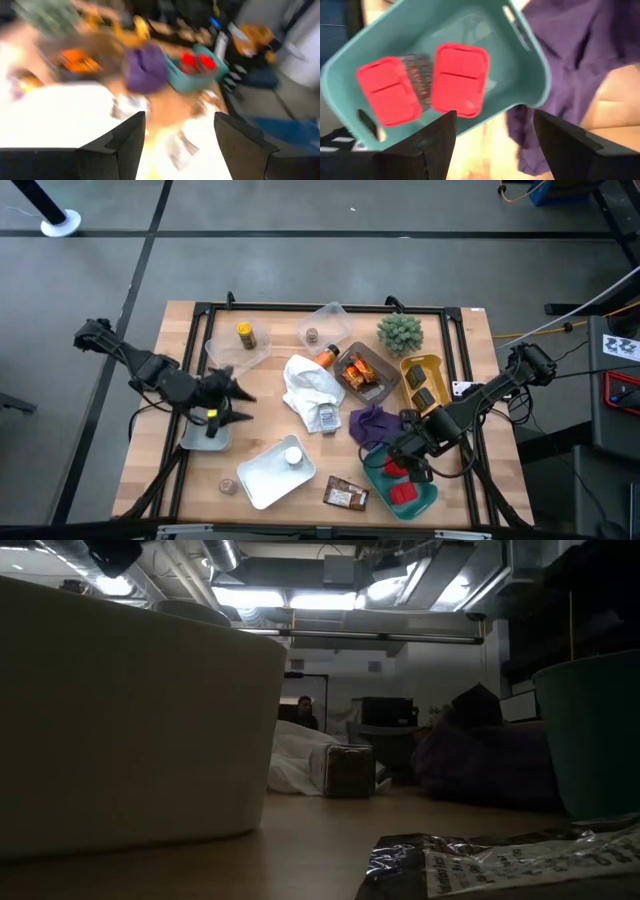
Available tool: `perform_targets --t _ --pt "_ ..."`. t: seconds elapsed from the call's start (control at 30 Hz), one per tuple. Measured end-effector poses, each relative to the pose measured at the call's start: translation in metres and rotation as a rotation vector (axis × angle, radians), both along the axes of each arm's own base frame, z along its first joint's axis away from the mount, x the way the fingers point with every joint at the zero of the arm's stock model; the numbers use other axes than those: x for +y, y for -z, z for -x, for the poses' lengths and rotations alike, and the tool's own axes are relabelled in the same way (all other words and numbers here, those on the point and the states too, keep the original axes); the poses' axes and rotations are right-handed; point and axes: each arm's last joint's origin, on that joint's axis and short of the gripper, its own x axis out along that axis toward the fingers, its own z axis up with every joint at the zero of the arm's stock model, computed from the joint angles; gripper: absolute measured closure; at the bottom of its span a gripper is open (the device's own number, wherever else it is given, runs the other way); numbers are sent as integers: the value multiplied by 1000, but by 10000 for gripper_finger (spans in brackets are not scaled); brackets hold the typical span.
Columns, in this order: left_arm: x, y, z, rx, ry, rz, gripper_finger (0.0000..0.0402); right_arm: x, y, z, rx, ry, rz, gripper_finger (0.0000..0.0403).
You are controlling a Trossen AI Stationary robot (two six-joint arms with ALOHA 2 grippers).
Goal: Sort spices by type
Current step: Put the brown spice bottle into the right transparent bin
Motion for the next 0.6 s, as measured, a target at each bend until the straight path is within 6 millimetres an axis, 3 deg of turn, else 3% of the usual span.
perform_targets --t 0.1,0.33,0.6 --pt "-13 -4 -7 103 73 109 178 -1 -1 -1 -22 7 32 141" --pt "-43 1 -17 418 56 510 178 -1 -2 -2 -43 12 51 141" --pt "-70 25 -19 924 -146 959 178 -1 -2 -2 -49 -32 58 141"
